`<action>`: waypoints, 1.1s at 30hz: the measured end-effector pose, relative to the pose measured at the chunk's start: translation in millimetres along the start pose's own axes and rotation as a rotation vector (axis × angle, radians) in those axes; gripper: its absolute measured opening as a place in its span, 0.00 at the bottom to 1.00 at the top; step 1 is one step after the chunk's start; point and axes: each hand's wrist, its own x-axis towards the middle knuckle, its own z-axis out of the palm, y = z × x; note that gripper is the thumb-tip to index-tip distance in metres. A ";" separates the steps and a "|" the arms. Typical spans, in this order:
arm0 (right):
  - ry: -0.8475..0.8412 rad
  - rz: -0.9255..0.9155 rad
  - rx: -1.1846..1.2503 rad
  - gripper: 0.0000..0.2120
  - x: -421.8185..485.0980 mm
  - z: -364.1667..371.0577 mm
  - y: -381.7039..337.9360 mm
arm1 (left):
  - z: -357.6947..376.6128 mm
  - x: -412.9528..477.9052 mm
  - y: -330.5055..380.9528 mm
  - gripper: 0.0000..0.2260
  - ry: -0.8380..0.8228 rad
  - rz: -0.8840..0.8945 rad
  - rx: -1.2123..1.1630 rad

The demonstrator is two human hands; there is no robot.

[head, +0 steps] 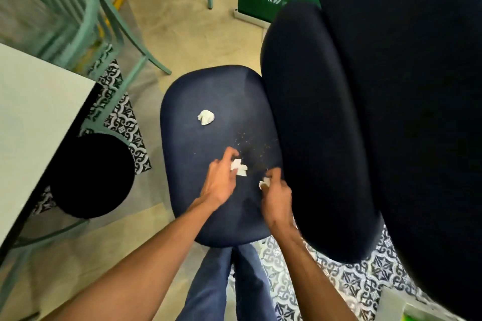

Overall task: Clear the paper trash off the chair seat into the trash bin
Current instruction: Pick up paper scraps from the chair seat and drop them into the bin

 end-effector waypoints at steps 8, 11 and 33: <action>0.099 -0.271 0.021 0.13 -108.4 -19.8 -68.5 | -100.7 -115.7 -3.2 0.13 0.266 -0.058 -0.144; 0.075 -0.364 0.052 0.13 -142.0 -18.8 -85.7 | -118.8 -165.9 -7.8 0.10 0.349 -0.101 -0.174; -0.392 -0.858 -0.136 0.06 -449.6 157.0 -122.7 | -162.1 -573.8 -165.6 0.15 0.952 -0.442 -0.461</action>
